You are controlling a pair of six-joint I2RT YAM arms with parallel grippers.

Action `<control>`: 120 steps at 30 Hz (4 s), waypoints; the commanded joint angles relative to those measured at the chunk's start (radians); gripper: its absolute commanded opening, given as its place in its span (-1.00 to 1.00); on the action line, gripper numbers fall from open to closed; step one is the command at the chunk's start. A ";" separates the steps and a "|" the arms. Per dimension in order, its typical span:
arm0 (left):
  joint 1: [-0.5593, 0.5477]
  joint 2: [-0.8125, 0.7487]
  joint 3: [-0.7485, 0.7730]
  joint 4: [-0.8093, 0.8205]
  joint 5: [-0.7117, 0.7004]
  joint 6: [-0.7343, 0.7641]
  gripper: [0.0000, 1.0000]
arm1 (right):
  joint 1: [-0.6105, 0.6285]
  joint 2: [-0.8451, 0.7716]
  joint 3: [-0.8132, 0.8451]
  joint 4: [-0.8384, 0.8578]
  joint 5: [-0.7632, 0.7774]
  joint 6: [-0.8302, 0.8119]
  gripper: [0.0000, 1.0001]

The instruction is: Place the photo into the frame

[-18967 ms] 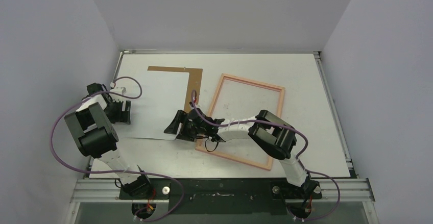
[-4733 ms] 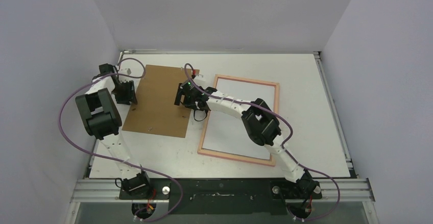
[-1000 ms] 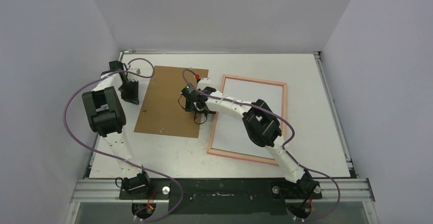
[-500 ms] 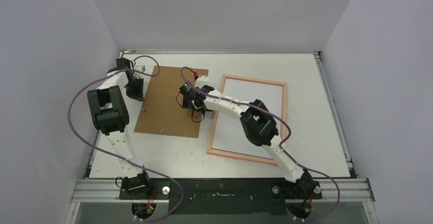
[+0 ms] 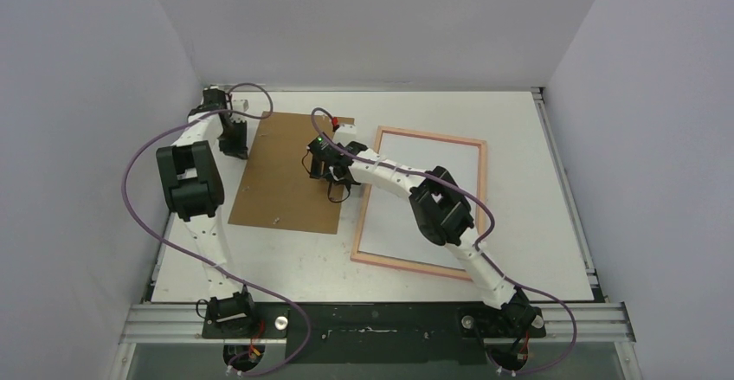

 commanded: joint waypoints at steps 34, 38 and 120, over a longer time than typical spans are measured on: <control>-0.107 -0.113 -0.332 -0.028 0.183 -0.006 -0.78 | 0.033 -0.206 -0.211 0.167 -0.258 0.197 0.79; -0.107 -0.133 -0.356 -0.035 0.215 -0.001 -0.80 | 0.030 -0.218 -0.229 0.184 -0.257 0.207 0.80; -0.307 -0.238 -0.486 -0.054 0.270 -0.006 -0.81 | -0.271 -0.778 -0.907 0.361 -0.482 0.053 0.80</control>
